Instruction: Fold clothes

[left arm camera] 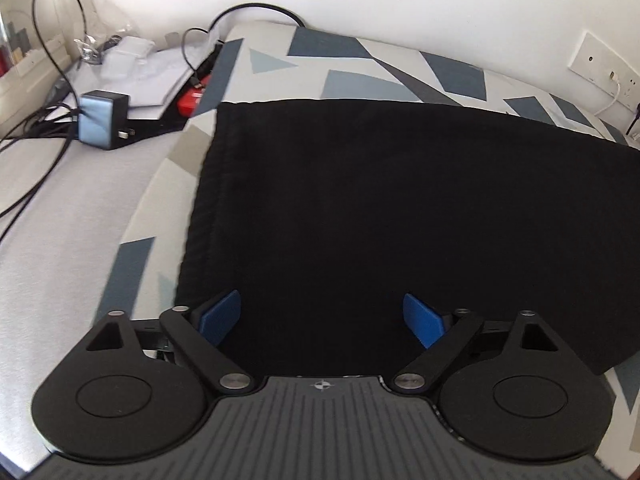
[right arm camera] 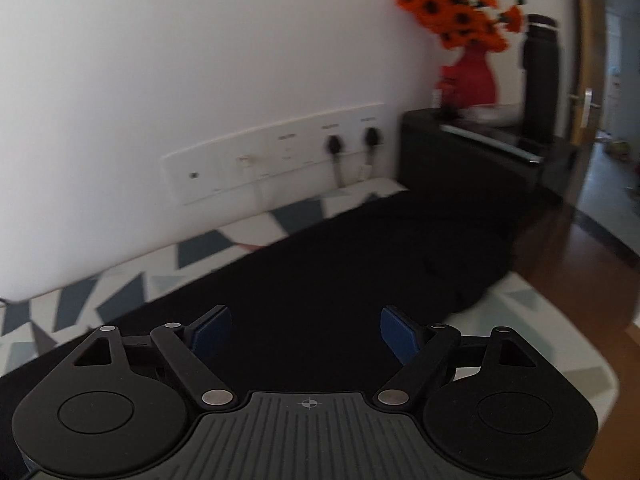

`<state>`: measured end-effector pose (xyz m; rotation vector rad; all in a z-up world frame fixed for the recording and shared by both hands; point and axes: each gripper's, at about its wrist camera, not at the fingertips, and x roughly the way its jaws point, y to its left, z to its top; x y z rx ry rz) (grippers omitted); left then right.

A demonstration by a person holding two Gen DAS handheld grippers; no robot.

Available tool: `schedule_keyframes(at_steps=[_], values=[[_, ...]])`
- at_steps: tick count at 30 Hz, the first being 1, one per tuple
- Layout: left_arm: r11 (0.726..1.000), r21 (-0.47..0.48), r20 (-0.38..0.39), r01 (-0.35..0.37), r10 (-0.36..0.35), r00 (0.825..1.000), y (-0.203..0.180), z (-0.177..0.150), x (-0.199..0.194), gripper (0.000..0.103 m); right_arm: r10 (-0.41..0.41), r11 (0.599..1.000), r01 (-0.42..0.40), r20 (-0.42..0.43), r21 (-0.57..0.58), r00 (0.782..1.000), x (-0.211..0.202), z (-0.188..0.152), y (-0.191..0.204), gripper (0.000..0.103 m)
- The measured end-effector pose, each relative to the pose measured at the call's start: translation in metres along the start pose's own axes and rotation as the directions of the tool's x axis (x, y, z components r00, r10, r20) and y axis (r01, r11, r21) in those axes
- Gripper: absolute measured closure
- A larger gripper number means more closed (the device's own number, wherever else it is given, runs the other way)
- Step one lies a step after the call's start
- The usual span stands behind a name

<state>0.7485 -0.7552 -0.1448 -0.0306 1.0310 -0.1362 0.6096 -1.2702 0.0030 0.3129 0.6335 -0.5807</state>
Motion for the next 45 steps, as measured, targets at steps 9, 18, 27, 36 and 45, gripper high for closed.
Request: schedule_keyframes(at_steps=[9, 18, 27, 36, 45], values=[[0.997, -0.039, -0.011, -0.068, 0.068, 0.998, -0.018, 0.011, 0.014, 0.0, -0.2, 0.979, 0.198, -0.055, -0.043, 0.978, -0.004, -0.088, -0.058, 0.007], [0.987, -0.117, -0.002, -0.112, 0.113, 0.994, -0.024, 0.013, 0.018, 0.0, -0.079, 0.955, 0.05, -0.088, -0.291, 0.993, 0.095, -0.132, -0.004, 0.007], [0.98, -0.124, 0.025, -0.153, 0.157, 0.987, -0.031, 0.009, 0.018, 0.0, -0.045, 0.973, 0.036, -0.034, -0.228, 0.998, 0.135, -0.126, 0.011, 0.001], [0.98, -0.132, 0.011, -0.151, 0.154, 0.988, -0.029, 0.012, 0.019, 0.0, -0.092, 0.972, 0.094, 0.017, -0.217, 0.996, 0.108, -0.118, -0.027, 0.002], [0.978, -0.145, 0.014, -0.147, 0.151, 0.988, -0.028, 0.012, 0.02, 0.0, 0.011, 0.971, -0.005, 0.024, -0.24, 1.0, 0.074, -0.134, -0.048, 0.026]])
